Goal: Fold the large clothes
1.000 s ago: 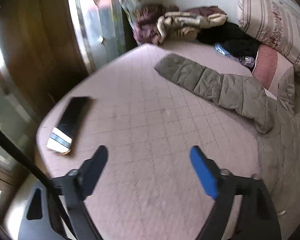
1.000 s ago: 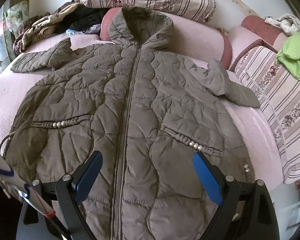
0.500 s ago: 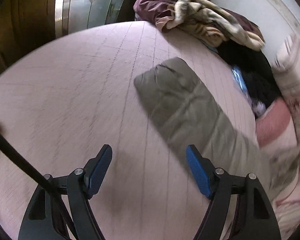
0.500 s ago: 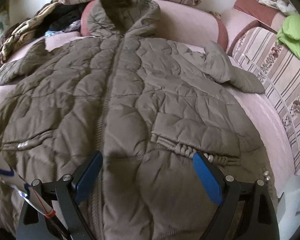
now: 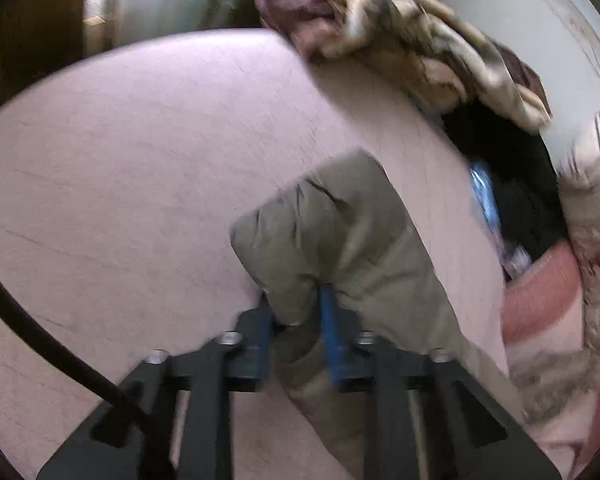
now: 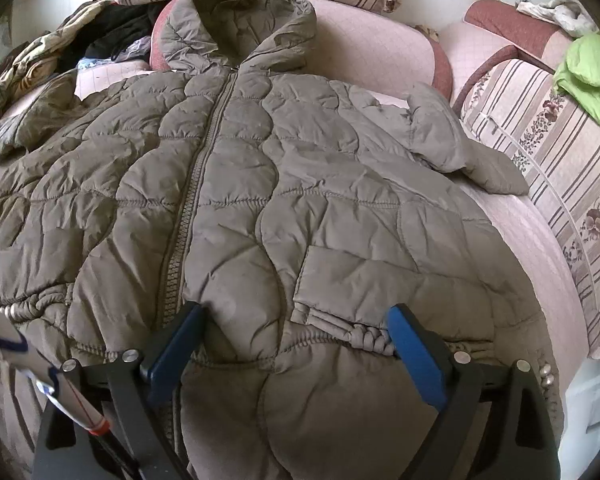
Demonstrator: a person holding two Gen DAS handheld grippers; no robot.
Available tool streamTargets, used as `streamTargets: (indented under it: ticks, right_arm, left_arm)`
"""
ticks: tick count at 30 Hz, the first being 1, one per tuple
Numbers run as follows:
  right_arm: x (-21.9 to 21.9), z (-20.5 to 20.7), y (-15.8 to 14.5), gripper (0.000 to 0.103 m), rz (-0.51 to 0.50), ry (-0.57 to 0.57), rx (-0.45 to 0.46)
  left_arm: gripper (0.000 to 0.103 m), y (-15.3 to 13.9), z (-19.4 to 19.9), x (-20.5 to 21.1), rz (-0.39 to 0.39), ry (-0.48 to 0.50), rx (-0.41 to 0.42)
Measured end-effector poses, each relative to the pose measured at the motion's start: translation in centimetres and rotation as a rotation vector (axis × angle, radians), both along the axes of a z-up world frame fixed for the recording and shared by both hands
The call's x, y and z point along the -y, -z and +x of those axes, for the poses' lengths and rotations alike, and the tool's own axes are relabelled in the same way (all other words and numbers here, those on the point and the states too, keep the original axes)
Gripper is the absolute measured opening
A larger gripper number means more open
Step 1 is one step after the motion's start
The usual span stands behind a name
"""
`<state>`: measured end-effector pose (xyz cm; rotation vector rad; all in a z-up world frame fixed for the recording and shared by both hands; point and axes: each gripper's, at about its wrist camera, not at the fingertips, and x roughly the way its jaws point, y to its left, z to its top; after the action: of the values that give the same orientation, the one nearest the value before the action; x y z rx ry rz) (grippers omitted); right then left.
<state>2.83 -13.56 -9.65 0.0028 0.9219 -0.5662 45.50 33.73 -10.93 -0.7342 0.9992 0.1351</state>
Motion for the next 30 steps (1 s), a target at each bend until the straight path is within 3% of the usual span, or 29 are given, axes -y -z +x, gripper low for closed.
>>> streamTargets:
  ticks: [3,7,12,16,20,23,24,27,29,30]
  right_arm:
    - [0.0,-0.2,0.0,0.096,0.001,-0.003,0.012]
    - [0.1,-0.6,-0.4,0.094,0.023,-0.011,0.030]
    - [0.1,-2.2,-2.4,0.092,0.038,-0.012,0.089]
    - [0.5,-3.6,-3.9,0.092,0.038,0.003,0.127]
    - [1.4,-5.4,-4.7,0.092,0.037,0.040,0.147]
    - [2.5,-6.4,-5.0,0.092,0.051,0.082,0.149]
    - [2.9,-6.8,-5.1,0.092,0.059,0.095,0.150]
    - [3.9,-7.3,-5.3,0.092,0.076,0.120,0.147]
    - [4.2,-7.4,-5.5,0.093,0.078,0.120,0.143]
    - [4.3,-7.2,-5.6,0.093,0.077,0.116,0.143]
  left_arm:
    - [0.011,-2.1,-0.6,1.9,0.014,0.052,0.028]
    - [0.010,-7.0,-2.5,6.0,-0.001,0.172,0.123]
    - [0.010,-13.9,-7.0,14.9,-0.001,0.407,0.252]
    - [0.009,-16.5,-11.9,23.1,-0.047,0.601,0.311]
    - [0.009,-15.7,-17.1,29.8,-0.086,0.739,0.319]
    - [0.013,-12.8,-20.0,33.9,-0.141,0.815,0.261]
    - [0.017,-11.5,-21.0,35.0,-0.119,0.819,0.234]
    - [0.032,-8.8,-24.0,37.1,0.062,0.801,0.186]
    - [0.039,-8.3,-26.8,36.9,0.139,0.808,0.196]
    - [0.048,-8.2,-27.8,36.0,0.154,0.805,0.213]
